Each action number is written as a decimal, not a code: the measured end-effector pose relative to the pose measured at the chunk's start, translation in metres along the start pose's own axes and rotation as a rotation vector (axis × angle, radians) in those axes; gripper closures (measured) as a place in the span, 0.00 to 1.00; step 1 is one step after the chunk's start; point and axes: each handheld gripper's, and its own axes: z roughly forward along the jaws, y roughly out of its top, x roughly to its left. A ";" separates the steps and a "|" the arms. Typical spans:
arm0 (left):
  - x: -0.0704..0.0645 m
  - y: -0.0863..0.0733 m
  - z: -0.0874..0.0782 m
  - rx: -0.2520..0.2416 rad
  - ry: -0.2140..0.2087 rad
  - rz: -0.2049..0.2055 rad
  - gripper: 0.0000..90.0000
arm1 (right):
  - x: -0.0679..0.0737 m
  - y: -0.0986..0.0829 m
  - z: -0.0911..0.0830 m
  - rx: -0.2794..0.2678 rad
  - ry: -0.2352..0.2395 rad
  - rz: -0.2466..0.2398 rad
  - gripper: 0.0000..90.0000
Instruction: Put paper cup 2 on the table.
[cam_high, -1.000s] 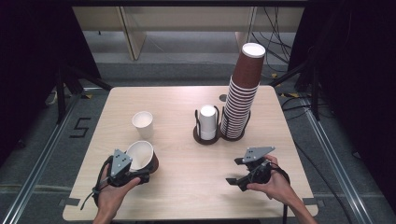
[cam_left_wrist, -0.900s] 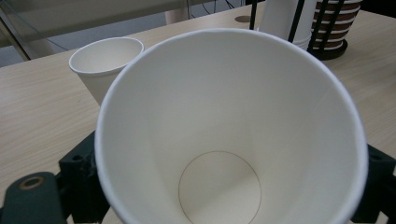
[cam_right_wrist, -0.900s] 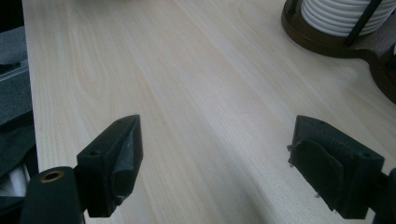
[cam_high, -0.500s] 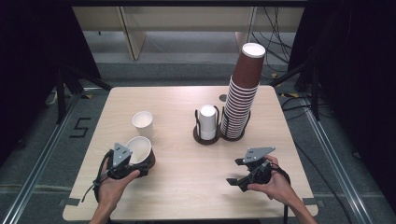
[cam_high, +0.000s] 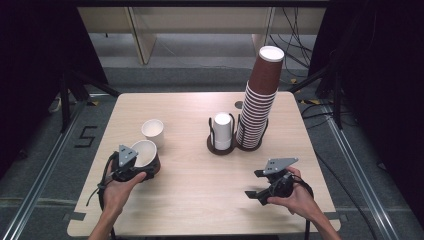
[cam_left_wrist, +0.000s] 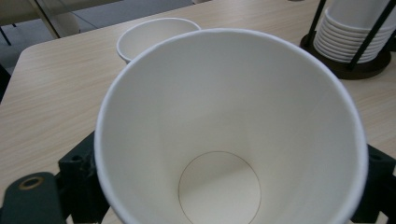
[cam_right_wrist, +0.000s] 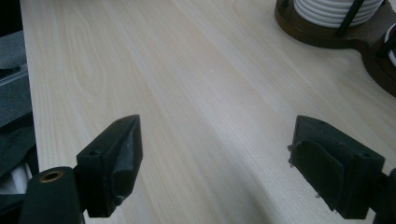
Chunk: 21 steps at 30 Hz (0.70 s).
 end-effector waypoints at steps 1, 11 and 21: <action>0.002 0.001 0.000 0.007 0.005 0.001 0.13 | 0.000 0.000 0.000 -0.001 0.000 -0.001 0.20; 0.019 0.010 0.012 0.038 0.025 -0.022 0.12 | 0.000 -0.001 0.000 0.006 -0.008 0.005 0.20; 0.023 0.012 0.024 0.078 0.031 -0.034 0.12 | -0.001 -0.002 0.000 0.006 0.003 0.009 0.20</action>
